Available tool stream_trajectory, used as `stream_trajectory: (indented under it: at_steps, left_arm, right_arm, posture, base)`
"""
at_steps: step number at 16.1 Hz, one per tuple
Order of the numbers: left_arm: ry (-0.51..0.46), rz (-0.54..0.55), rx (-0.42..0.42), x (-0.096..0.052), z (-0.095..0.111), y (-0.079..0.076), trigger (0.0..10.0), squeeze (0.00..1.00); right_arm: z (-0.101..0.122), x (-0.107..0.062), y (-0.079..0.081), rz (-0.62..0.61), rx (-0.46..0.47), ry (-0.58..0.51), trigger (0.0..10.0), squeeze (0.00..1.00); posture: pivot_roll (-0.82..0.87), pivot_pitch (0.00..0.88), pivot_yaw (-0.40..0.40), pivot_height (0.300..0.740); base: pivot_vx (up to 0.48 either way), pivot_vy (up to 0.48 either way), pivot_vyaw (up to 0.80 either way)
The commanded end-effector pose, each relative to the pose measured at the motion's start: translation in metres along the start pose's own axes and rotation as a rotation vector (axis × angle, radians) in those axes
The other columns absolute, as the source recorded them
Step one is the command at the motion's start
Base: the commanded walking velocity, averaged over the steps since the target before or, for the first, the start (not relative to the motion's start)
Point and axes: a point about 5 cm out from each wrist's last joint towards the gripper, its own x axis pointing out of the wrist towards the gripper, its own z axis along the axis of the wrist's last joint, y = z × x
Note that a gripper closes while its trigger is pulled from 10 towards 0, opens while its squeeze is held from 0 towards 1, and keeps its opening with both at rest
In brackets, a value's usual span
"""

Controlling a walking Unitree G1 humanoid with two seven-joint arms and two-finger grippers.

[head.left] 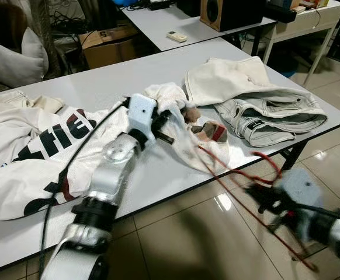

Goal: Hang hanger

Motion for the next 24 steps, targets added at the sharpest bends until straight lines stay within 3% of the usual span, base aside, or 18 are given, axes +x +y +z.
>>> stream_trajectory:
  at_steps: [1, 4, 5, 7, 9, 11, 14, 15, 18, 21, 24]
  left_arm:
    - [-0.027, 0.035, 0.021, -0.005, 0.007, 0.008, 0.0, 0.0]
    - [0.017, 0.048, 0.028, -0.017, -0.004, 0.008, 0.0, 0.0]
    - [0.054, 0.04, 0.032, -0.024, -0.015, 0.004, 0.0, 0.0]
    - [0.147, -0.032, 0.053, -0.035, -0.037, -0.011, 0.0, 0.0]
    - [0.194, -0.071, 0.053, -0.04, -0.047, -0.021, 0.0, 0.0]
    - [0.188, -0.059, 0.048, -0.039, -0.047, -0.022, 0.0, 0.0]
    - [0.159, -0.015, 0.045, -0.036, -0.04, -0.015, 0.0, 0.0]
    - [0.127, 0.032, 0.026, -0.032, -0.033, -0.009, 0.0, 0.0]
    - [0.078, 0.062, -0.053, -0.022, -0.021, -0.006, 0.0, 0.0]
    - [0.062, 0.036, -0.103, -0.011, -0.014, -0.005, 0.0, 0.0]
    - [0.082, 0.02, -0.104, -0.01, -0.015, -0.004, 0.0, 0.0]
  right_arm:
    - [-0.006, -0.006, -0.013, -0.085, 0.006, 0.057, 10.0, 0.0]
    - [0.003, -0.015, -0.03, -0.199, 0.007, 0.006, 10.0, 0.0]
    - [0.012, -0.015, -0.036, -0.233, 0.019, -0.057, 10.0, 0.0]
    - [0.022, -0.006, -0.026, -0.159, 0.044, -0.14, 10.0, 0.0]
    - [0.018, 0.0, -0.007, -0.058, 0.057, -0.116, 10.0, 0.0]
    - [0.01, 0.002, 0.009, 0.027, 0.072, -0.073, 10.0, 0.0]
    - [0.012, -0.001, 0.012, 0.045, 0.087, -0.105, 10.0, 0.0]
    - [0.019, -0.01, 0.014, 0.097, 0.056, -0.14, 10.0, 0.0]
    - [0.02, -0.02, 0.018, 0.149, -0.017, -0.096, 10.0, 0.0]
    - [0.016, -0.027, 0.016, 0.154, -0.124, 0.02, 10.0, 0.0]
    - [0.012, -0.029, 0.005, 0.082, -0.248, 0.135, 10.0, 0.0]
  posture:
    - [-0.26, 0.0, 0.103, 0.74]
    - [-0.26, 0.0, 0.107, 0.74]
    - [-0.26, 0.0, 0.107, 0.74]
    - [-0.26, 0.0, 0.1, 0.74]
    - [-0.27, 0.0, 0.099, 0.74]
    - [-0.27, 0.0, 0.099, 0.74]
    - [-0.27, 0.0, 0.104, 0.74]
    - [-0.27, 0.0, 0.107, 0.74]
    - [-0.27, 0.0, 0.109, 0.74]
    - [-0.28, 0.0, 0.111, 0.74]
    - [-0.27, 0.007, 0.119, 0.74]
  base:
    - [0.0, 0.0, 0.0]
    - [0.0, 0.0, 0.0]
    - [0.0, 0.0, 0.0]
    - [0.0, 0.0, 0.0]
    - [0.0, 0.0, 0.0]
    - [0.0, 0.0, 0.0]
    - [0.0, 0.0, 0.0]
    - [0.0, 0.0, 0.0]
    - [0.0, 0.0, 0.0]
    - [0.0, 0.0, 0.0]
    - [0.0, 0.0, 0.0]
